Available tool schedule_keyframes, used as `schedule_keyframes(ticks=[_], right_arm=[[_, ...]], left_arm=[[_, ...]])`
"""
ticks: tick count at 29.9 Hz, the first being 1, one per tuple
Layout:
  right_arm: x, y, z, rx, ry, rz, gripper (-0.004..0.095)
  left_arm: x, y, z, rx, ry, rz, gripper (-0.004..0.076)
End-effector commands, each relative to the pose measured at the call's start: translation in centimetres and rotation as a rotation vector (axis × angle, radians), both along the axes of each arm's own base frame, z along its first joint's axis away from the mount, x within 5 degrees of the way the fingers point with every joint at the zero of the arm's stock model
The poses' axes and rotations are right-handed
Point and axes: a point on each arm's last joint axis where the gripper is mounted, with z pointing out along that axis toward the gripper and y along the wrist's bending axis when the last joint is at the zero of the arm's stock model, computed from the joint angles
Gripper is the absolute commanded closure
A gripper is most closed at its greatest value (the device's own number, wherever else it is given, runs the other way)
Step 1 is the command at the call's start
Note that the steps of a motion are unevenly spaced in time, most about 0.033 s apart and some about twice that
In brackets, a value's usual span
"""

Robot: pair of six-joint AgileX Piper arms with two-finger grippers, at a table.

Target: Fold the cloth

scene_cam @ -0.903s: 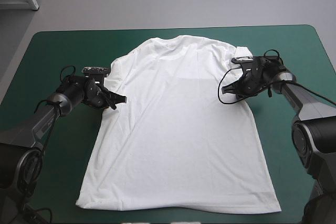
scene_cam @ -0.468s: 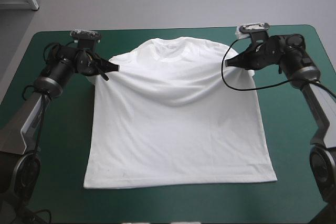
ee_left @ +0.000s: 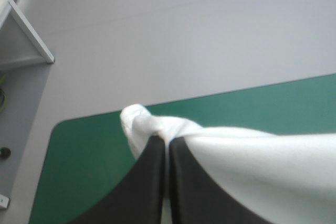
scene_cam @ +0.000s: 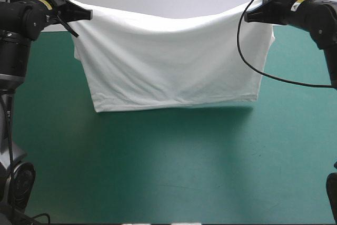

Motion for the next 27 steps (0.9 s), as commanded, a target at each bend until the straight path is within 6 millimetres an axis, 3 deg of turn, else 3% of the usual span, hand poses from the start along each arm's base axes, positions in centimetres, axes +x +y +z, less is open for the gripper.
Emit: schedule_keyframes(ticks=[1,5,8,17,21,27], right_arm=[[-3.5,-0.6,4.9,0.024,-0.201,-0.004,0.0927],[-4.0,-0.7,5.8,0.032,-0.243,0.001,0.0927],[-3.4,-0.6,5.9,0.034,-0.279,0.0,0.0927],[2.8,0.3,4.7,0.098,-0.472,-0.015,0.0927],[5.0,0.6,4.2,0.131,-0.572,-0.021,0.0927],[6.0,0.2,3.8,0.129,-0.594,-0.038,0.0927]], left_arm=[[-4.0,0.7,5.3,0.012,-0.216,-0.012,0.0731],[-4.5,0.8,6.1,0.03,-0.25,-0.021,0.0731],[-3.6,0.6,5.8,0.043,-0.262,-0.027,0.073],[3.0,-0.1,3.2,0.037,-0.346,-0.043,0.073],[4.9,1.4,2.9,0.0,-0.406,0.005,0.073],[4.6,3.8,4.0,0.0,-0.407,0.077,0.0731]])
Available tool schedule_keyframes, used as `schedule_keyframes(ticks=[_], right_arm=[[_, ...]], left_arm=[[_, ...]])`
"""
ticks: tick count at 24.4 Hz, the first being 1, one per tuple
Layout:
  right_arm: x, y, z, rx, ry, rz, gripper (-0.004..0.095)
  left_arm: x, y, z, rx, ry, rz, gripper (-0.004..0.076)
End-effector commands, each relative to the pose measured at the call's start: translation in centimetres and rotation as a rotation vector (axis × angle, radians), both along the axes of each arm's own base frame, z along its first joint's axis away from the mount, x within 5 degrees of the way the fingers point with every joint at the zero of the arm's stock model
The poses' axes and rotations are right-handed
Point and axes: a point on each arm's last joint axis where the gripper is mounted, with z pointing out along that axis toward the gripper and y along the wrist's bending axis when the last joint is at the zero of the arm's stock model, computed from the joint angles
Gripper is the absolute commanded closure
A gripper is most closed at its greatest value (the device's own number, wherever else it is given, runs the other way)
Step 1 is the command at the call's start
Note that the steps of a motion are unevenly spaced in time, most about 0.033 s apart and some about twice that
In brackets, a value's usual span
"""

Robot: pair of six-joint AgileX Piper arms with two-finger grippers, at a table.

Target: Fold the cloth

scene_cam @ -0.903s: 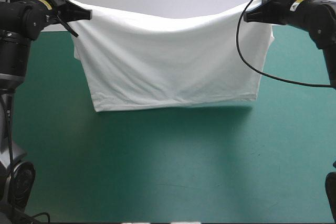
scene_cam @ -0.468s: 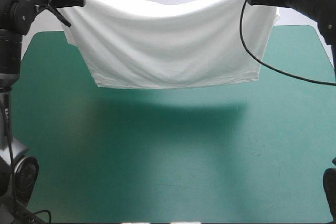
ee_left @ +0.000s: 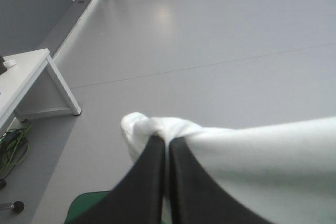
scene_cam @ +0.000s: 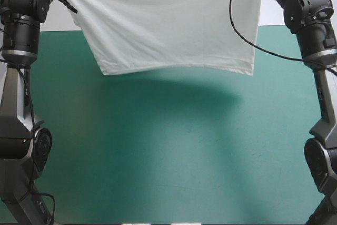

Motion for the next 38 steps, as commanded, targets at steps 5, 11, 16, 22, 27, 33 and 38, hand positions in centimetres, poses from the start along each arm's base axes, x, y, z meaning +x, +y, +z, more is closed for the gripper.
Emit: schedule_keyframes(ticks=[5,11,16,22,27,33,38], right_arm=[[-1.8,-2.0,1.5,0.034,0.048,-0.045,0.0927],[2.1,-1.8,-8.0,-0.035,0.56,-0.046,0.0927],[0.9,-1.5,-16.1,-0.071,0.848,-0.009,0.0927],[-7.4,-2.2,-18.6,-0.087,1.028,0.001,0.0927],[-14.1,-2.6,-20.4,-0.099,1.254,0.035,0.0927],[-18.2,-2.4,-21.1,-0.086,1.311,0.109,0.0927],[-19.6,-2.4,-22.6,-0.089,1.361,0.125,0.0926]], left_arm=[[-2.3,0.7,2.5,-0.016,-0.023,-0.012,0.0732],[2.0,-0.7,-6.4,-0.044,0.449,-0.127,0.0732],[2.9,-1.0,-14.4,-0.058,0.814,-0.149,0.0732],[-5.2,-0.9,-15.3,-0.105,0.907,-0.157,0.0732],[-14.2,-0.5,-17.3,-0.134,0.977,-0.133,0.0732],[-20.4,-0.1,-20.3,-0.16,1.063,-0.105,0.0732],[-22.9,0.0,-23.1,-0.159,1.14,-0.096,0.0732]])
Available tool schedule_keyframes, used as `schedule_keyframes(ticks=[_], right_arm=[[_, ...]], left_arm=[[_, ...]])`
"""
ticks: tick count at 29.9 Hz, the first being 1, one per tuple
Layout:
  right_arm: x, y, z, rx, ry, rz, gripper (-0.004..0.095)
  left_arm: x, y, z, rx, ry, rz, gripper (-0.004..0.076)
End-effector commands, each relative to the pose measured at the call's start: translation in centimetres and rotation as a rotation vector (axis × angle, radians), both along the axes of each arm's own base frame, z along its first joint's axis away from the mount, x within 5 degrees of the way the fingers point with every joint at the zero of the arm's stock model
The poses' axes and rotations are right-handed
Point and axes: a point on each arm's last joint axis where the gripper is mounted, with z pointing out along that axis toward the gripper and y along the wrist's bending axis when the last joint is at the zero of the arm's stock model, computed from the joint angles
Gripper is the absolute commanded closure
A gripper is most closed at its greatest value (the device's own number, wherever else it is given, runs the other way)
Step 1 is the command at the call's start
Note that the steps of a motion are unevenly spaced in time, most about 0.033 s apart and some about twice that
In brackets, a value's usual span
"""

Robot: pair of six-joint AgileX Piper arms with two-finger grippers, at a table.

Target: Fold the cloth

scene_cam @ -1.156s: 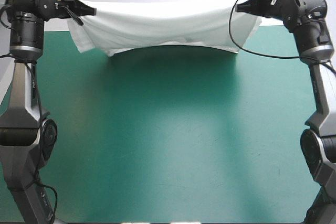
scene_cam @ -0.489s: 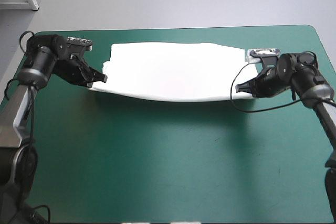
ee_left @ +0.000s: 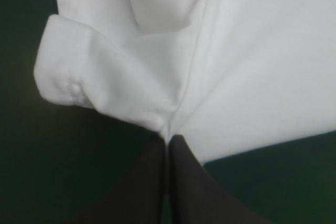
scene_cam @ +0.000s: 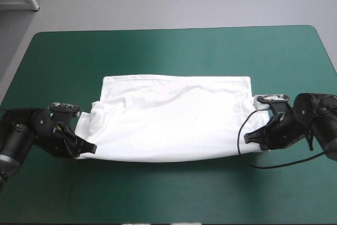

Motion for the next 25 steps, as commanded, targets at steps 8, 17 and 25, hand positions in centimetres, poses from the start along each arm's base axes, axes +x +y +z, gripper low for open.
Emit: schedule_keyframes(ticks=[8,17,25], right_arm=[[-0.3,0.1,-1.3,0.019,-0.104,0.051,0.0404],[1.5,-0.3,1.3,-0.028,-0.289,0.043,0.0144],[1.8,-1.0,1.7,-0.104,-0.315,0.003,0.0144]], left_arm=[[-1.0,0.0,-2.9,-0.014,-0.05,0.01,0.0527],[1.4,0.1,-0.6,-0.046,-0.307,0.099,0.0122],[2.6,1.3,3.1,0.037,-0.457,0.157,0.0122]])
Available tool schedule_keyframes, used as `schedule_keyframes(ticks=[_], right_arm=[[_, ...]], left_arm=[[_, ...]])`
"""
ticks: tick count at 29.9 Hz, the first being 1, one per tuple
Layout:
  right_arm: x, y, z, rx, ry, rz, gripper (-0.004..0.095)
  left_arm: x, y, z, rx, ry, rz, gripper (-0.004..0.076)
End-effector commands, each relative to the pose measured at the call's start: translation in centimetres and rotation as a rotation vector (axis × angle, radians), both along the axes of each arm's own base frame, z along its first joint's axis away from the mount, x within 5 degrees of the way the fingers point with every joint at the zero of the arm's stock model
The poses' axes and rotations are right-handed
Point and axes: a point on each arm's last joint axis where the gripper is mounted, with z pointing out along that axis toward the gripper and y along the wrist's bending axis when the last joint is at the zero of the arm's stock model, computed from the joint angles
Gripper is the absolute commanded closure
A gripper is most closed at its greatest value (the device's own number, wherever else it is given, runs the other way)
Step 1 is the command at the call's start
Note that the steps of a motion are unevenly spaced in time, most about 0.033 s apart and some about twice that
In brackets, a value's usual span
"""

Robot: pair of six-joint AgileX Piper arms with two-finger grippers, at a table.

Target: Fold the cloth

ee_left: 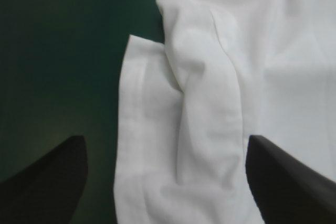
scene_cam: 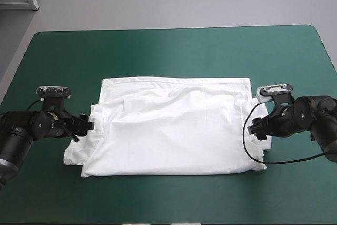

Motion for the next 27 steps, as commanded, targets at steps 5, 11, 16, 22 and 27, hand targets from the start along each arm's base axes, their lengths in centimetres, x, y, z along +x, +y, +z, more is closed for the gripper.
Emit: schedule_keyframes(ticks=[5,11,16,22,27], right_arm=[[0.1,-0.1,1.7,0.013,-0.084,-0.018,0.0144],[0.2,0.0,1.7,0.025,-0.091,-0.023,0.0144],[0.4,0.0,1.8,0.031,-0.115,-0.025,0.0153],[0.4,0.0,1.8,0.033,-0.118,-0.026,0.021],[0.4,0.1,1.9,0.044,-0.117,-0.028,0.0226]], left_arm=[[0.9,3.4,1.1,0.007,-0.073,0.165,0.0122],[1.3,6.0,-1.6,-0.134,0.022,0.248,0.0122],[0.6,5.8,-5.0,-0.16,0.105,0.253,0.0122],[-0.1,5.6,-7.8,-0.165,0.131,0.277,0.0122],[0.4,5.6,-8.7,-0.166,0.146,0.276,0.0122]])
